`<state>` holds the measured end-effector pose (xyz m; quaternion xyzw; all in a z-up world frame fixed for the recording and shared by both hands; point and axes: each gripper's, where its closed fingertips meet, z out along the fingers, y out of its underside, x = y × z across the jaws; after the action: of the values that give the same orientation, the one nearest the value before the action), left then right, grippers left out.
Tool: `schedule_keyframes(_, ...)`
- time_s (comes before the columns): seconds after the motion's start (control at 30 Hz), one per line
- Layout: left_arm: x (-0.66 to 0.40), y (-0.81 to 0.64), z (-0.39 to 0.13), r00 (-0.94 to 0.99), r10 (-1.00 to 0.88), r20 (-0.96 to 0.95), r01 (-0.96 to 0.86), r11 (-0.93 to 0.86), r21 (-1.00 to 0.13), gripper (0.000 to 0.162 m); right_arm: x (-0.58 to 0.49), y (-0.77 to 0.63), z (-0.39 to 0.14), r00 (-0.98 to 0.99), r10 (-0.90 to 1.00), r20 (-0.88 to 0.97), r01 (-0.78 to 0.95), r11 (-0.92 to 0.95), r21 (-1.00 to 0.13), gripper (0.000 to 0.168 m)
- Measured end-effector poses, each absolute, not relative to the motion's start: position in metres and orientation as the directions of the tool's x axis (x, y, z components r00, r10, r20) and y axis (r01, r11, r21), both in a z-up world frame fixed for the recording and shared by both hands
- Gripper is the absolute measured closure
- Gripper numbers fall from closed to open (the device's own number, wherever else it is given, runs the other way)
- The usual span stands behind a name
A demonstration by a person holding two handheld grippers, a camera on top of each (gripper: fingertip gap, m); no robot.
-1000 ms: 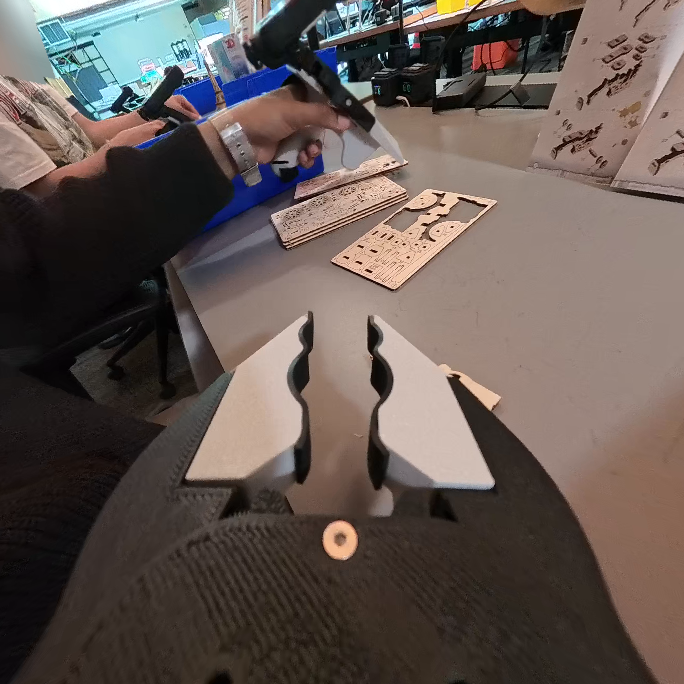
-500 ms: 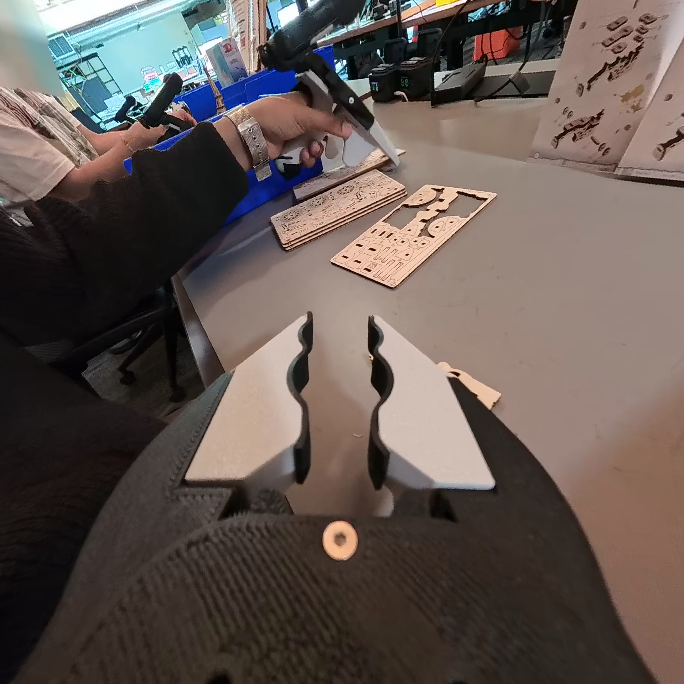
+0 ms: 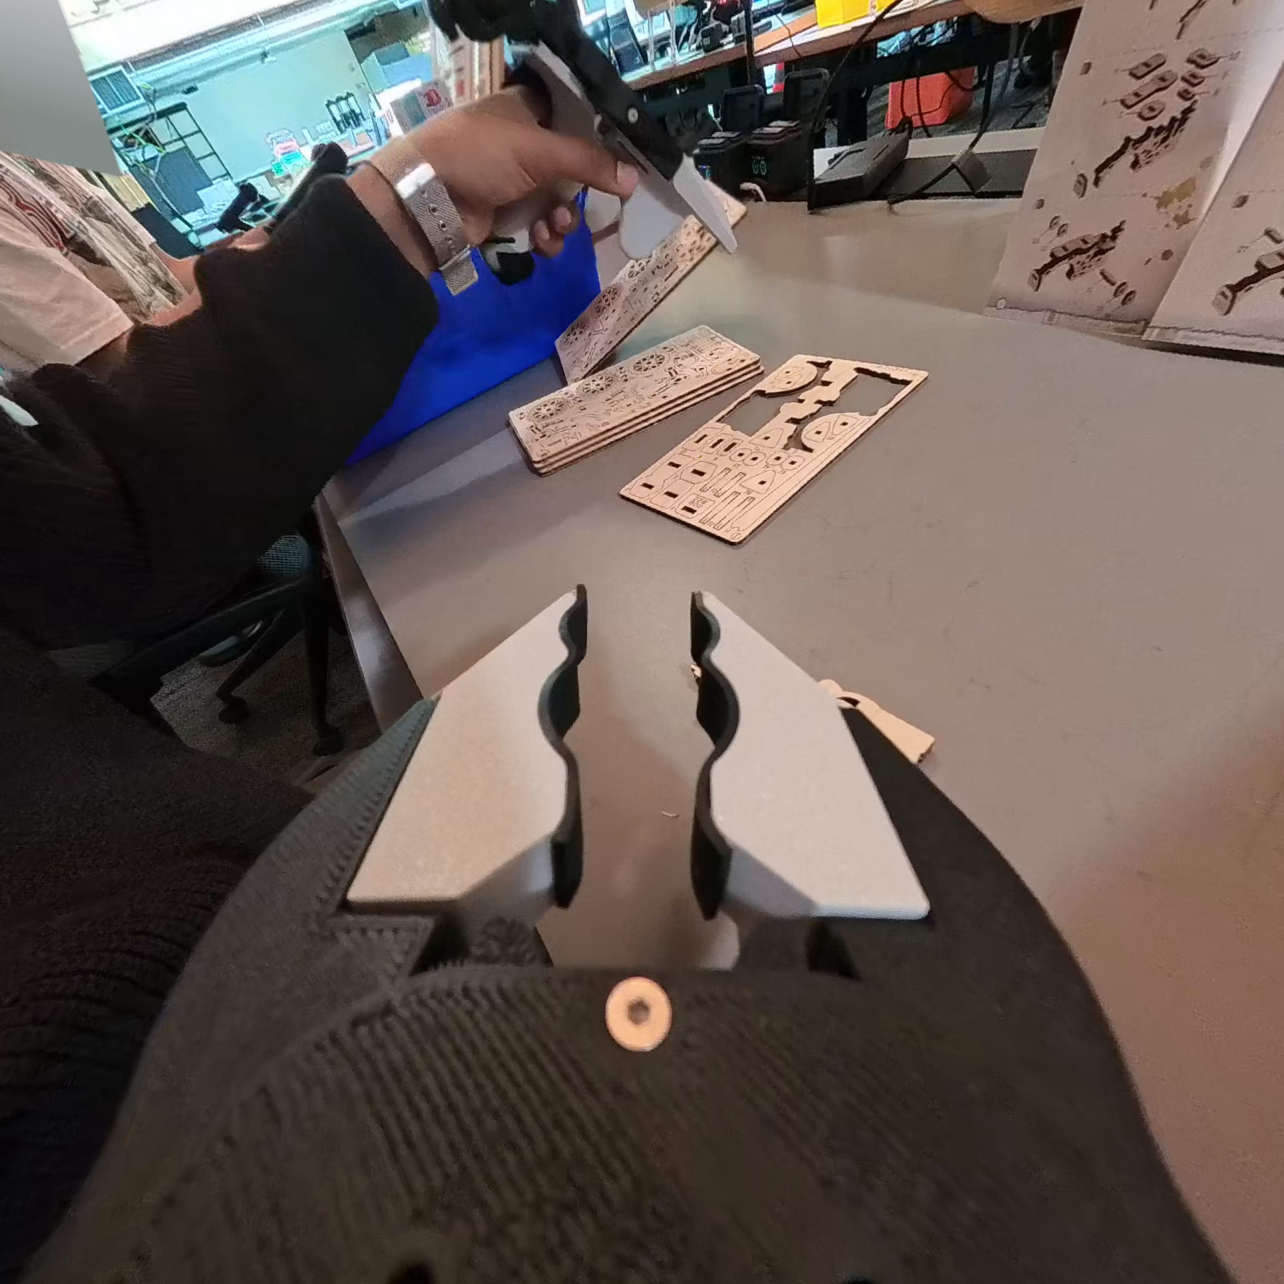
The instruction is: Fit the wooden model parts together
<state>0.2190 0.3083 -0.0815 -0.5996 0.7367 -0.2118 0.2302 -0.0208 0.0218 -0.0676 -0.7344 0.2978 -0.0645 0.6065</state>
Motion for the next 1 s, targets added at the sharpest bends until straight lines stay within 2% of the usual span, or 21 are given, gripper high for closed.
schedule_keyframes(0.27, 0.204, 0.297, -0.062, -0.214, -0.971, -0.106, -0.781, 0.235, -0.578, 0.067, -0.022, 0.023, -0.068, 0.818, -0.516, -0.253, -0.350, -0.097, -0.932, 0.140)
schedule_keyframes(1.0, 0.185, 0.315, -0.012, -0.159, -0.982, -0.105, -0.716, 0.188, -0.673, 0.067, -0.024, 0.024, -0.069, 0.823, -0.516, -0.235, -0.337, -0.111, -0.935, 0.141)
